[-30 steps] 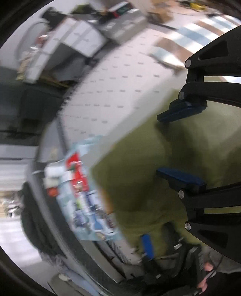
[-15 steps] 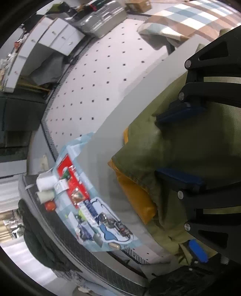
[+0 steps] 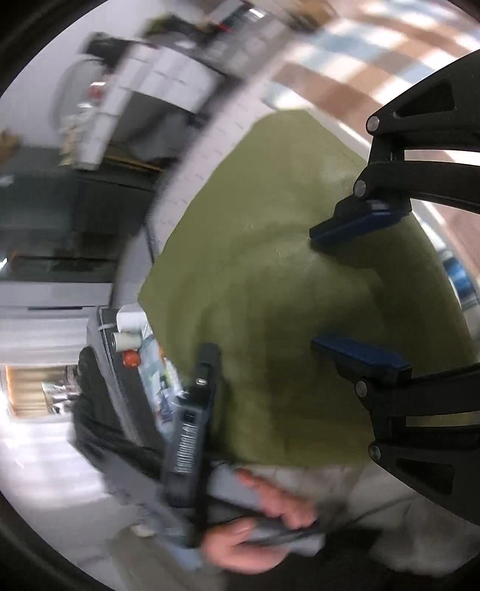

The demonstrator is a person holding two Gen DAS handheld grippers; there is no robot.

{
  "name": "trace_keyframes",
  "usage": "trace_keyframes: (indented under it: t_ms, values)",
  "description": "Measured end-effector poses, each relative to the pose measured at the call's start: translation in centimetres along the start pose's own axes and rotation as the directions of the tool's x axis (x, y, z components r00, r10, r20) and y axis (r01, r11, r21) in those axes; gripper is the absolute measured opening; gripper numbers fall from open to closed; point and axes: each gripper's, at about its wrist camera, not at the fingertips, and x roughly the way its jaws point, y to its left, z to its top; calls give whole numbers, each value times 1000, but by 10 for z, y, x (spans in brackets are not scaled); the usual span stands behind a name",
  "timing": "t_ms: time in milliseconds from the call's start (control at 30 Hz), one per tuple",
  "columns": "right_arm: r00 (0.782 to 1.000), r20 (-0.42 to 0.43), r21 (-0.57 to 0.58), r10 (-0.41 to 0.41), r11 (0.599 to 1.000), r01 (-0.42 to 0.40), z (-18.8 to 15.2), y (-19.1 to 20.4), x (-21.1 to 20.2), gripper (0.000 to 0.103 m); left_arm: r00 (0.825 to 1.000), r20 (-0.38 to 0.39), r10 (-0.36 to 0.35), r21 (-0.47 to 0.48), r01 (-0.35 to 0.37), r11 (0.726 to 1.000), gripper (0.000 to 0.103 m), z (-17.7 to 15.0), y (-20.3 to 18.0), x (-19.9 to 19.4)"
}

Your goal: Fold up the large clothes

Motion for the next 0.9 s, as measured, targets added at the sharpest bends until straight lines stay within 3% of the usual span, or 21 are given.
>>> trace_keyframes:
  t_ms: [100,200,267,333,433,500,567,667,733,767,833,867,900]
  values:
    - [995,-34,60,90,994,-87,6,1,-14,60,992,37,117,-47,-115,992,75,-8,-11,-23]
    - [978,16,131,207,969,-207,-5,-6,-43,60,996,77,39,11,-40,999,77,-34,-37,-42]
    - [978,53,147,201,967,-206,-15,-11,-50,63,995,51,85,55,-87,995,77,-52,-48,-33]
    - [981,1,168,195,967,-192,-22,-13,-28,74,987,39,154,116,-158,981,78,-65,-49,-10]
    - [983,-54,138,175,976,-166,-37,-11,-10,73,979,81,189,110,-197,974,78,-69,-51,-14]
    - [971,-58,182,232,959,-219,-46,-16,-27,68,974,88,209,94,-217,972,78,-74,-61,-33]
    - [951,49,257,305,917,-307,-60,-31,-65,68,976,130,173,112,-187,976,78,-85,-76,-56]
    - [927,248,259,281,903,-343,-84,-43,-137,70,945,271,182,167,-232,958,78,-110,-113,-94]
    - [889,385,242,250,902,-358,-104,-45,-192,78,921,350,171,206,-254,945,78,-129,-136,-112]
    - [876,429,242,222,906,-348,-112,-45,-212,83,903,396,165,215,-266,939,79,-140,-150,-126]
    - [837,538,254,96,929,-269,-135,-39,-266,103,874,462,152,214,-276,937,85,-152,-164,-143]
    - [817,575,267,30,938,-222,-142,-40,-285,103,855,500,140,213,-278,937,90,-162,-172,-156]
    - [781,623,275,-46,948,-163,-154,-35,-308,103,836,535,119,220,-275,936,97,-172,-179,-167]
